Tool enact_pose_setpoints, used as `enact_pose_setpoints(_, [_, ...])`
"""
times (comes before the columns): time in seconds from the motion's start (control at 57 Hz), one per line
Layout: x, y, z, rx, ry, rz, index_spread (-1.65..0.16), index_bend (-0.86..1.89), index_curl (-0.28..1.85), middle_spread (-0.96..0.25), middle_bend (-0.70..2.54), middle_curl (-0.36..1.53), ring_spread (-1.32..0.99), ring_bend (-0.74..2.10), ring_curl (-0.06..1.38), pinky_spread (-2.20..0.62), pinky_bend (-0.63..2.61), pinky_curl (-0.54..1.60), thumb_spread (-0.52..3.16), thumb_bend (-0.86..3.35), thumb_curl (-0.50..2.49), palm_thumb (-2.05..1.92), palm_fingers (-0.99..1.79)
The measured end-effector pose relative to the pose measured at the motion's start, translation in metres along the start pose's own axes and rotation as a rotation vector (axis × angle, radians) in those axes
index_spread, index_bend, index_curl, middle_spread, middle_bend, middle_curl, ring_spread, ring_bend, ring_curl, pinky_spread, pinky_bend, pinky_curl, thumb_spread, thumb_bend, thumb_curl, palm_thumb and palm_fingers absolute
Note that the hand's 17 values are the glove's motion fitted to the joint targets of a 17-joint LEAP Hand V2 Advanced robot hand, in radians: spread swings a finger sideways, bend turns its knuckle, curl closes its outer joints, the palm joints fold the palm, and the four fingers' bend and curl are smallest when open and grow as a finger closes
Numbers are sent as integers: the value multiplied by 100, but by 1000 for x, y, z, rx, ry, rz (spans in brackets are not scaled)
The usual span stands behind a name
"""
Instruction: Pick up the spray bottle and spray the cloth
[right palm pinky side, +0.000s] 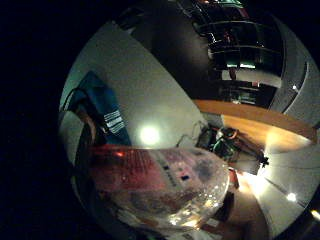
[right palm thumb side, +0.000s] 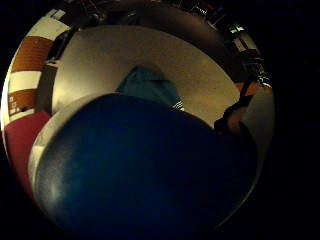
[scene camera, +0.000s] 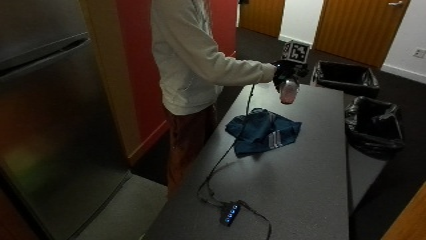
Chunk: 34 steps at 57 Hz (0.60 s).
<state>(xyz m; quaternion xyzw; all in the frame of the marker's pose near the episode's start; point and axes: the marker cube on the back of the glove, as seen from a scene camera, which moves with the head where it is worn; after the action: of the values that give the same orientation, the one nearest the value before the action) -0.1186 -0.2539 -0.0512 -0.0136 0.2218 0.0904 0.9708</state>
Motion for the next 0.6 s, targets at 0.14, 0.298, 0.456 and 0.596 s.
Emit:
enact_pose_setpoints(0.14, [5, 5, -3, 7, 69, -133, -20, 44, 53, -16, 58, 49, -21, 55, 45, -26, 28, 37, -2, -3, 76, 101, 137])
enact_pose_setpoints(0.298, [4, 1, 1, 23, -76, 2, -20, 44, 53, -16, 58, 49, -21, 55, 45, -26, 28, 36, -2, -3, 76, 101, 137])
enact_pose_setpoints(0.456, [4, -6, 17, 9, -57, 232, -20, 44, 53, -16, 58, 49, -21, 56, 45, -26, 29, 36, -1, -3, 76, 101, 137])
enact_pose_setpoints(0.596, [0, 4, 27, 3, -102, 3, -20, 44, 53, -16, 58, 49, -21, 56, 45, -26, 29, 36, -1, -3, 76, 101, 137])
